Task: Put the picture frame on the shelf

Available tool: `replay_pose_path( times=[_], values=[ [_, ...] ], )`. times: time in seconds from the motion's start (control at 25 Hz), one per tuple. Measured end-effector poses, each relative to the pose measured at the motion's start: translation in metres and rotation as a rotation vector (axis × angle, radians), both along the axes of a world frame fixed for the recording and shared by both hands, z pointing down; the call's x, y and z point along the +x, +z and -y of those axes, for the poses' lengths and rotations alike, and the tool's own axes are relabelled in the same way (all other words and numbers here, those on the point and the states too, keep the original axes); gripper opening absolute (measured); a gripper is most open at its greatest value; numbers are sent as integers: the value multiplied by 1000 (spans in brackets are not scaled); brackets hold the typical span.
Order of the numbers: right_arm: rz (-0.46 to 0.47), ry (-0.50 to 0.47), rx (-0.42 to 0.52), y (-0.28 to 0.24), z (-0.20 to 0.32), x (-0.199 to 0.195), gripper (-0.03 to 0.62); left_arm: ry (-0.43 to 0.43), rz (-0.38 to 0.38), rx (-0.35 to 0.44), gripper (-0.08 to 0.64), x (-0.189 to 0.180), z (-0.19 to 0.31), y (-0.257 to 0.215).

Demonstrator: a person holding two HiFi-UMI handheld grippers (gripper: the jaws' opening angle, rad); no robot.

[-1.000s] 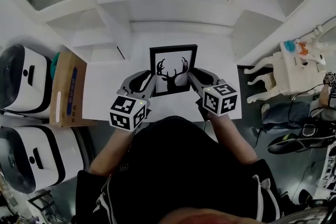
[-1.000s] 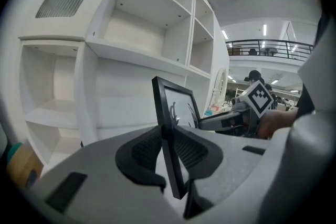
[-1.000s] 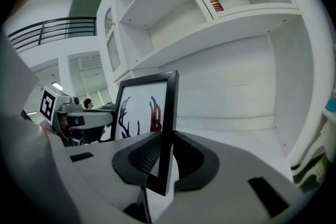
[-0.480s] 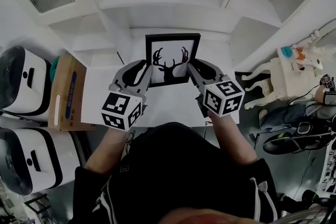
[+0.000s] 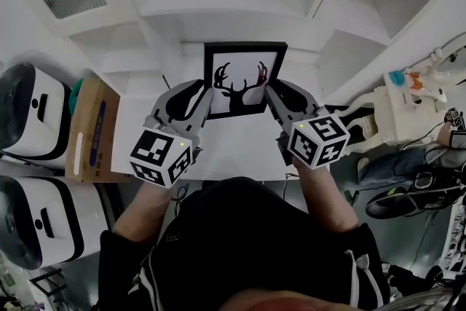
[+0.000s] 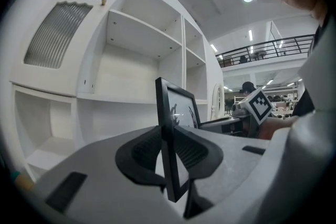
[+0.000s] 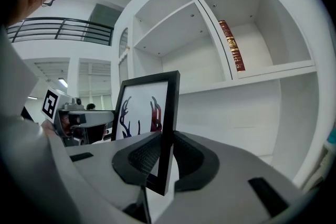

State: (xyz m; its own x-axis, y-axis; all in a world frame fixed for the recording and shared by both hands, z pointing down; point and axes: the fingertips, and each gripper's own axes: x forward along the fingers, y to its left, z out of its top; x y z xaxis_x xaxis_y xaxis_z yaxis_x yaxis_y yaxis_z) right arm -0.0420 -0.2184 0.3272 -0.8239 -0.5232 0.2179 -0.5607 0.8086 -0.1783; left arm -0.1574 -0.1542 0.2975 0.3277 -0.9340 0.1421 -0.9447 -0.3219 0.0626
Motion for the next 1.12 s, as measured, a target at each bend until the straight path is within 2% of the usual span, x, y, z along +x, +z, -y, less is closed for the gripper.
replay_pose_path(
  times=[0.32, 0.88, 1.0, 1.12],
  values=[
    [34, -30, 85, -29, -10, 2, 80, -20, 41, 80, 77, 5, -16, -24],
    [108, -84, 179, -52, -21, 4, 80, -73, 123, 194, 77, 13, -35, -51],
    [106, -97, 226, -77, -18, -9, 81, -93, 118, 234, 77, 0, -36, -71],
    [94, -105, 240, -95, -11, -33, 80, -110, 105, 241, 77, -23, -29, -86]
  ],
)
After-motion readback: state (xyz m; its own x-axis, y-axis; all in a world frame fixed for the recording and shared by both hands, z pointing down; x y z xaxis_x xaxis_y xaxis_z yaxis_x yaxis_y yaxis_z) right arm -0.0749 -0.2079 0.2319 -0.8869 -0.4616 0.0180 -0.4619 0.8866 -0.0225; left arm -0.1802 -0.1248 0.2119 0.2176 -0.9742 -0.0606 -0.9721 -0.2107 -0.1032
